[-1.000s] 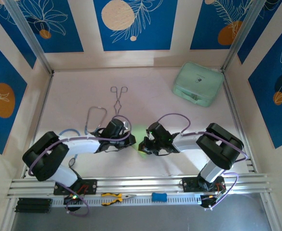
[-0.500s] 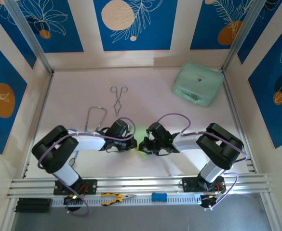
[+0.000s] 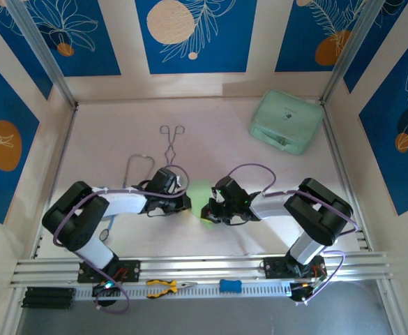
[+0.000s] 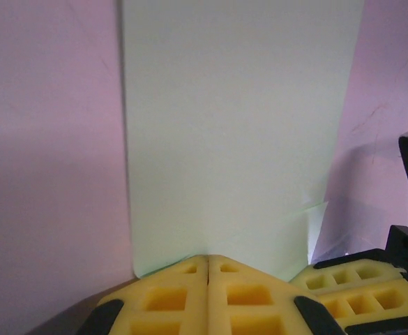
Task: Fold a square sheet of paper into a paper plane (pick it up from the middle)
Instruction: Third fold the triangle at the center of the table.
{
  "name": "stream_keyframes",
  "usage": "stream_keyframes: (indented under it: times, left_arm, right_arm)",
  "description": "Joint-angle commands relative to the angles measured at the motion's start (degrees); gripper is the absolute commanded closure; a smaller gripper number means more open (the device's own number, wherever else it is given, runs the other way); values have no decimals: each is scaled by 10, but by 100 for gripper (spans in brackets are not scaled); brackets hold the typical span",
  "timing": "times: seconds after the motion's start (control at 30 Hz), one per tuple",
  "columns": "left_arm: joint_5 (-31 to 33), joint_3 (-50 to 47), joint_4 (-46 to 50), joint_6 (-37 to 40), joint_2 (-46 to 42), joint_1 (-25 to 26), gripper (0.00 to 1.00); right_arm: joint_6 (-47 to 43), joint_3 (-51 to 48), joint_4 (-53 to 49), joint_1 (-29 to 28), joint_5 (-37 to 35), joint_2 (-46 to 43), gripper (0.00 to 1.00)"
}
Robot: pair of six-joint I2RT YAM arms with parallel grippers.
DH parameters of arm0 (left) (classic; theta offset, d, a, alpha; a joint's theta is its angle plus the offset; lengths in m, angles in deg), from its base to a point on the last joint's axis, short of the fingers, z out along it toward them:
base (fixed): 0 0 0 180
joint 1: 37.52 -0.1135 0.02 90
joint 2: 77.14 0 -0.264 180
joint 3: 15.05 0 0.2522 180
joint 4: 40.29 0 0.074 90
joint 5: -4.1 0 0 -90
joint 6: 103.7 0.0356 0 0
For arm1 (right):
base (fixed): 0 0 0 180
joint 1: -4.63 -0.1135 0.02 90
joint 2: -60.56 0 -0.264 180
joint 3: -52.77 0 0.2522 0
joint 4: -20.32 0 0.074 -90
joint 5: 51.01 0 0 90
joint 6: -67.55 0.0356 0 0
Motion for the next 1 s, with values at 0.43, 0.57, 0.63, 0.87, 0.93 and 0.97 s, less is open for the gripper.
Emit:
stream_keyframes:
  times: [0.43, 0.57, 0.63, 0.87, 0.93, 0.97]
  left_arm:
    - [8, -14, 50, 31, -71, -48, 93]
    - [-7, -14, 20, 24, -85, -21, 92]
    - [-20, -7, 2, 24, -74, -1, 92]
    - [-50, 24, -40, 23, 23, 38, 92]
    - [-47, 20, -50, 16, 40, 38, 93]
    - [-42, 20, -42, 13, 45, 37, 93]
  right_arm:
    - [-90, -4, -105, 34, 33, 0, 99]
    - [-102, 0, -114, 47, 42, -3, 99]
    - [-105, 1, -118, 51, 43, -6, 99]
    - [-115, 1, -120, 58, 50, -10, 98]
    - [-122, 7, -124, 60, 56, -12, 98]
    - [-127, 12, -131, 61, 58, -15, 98]
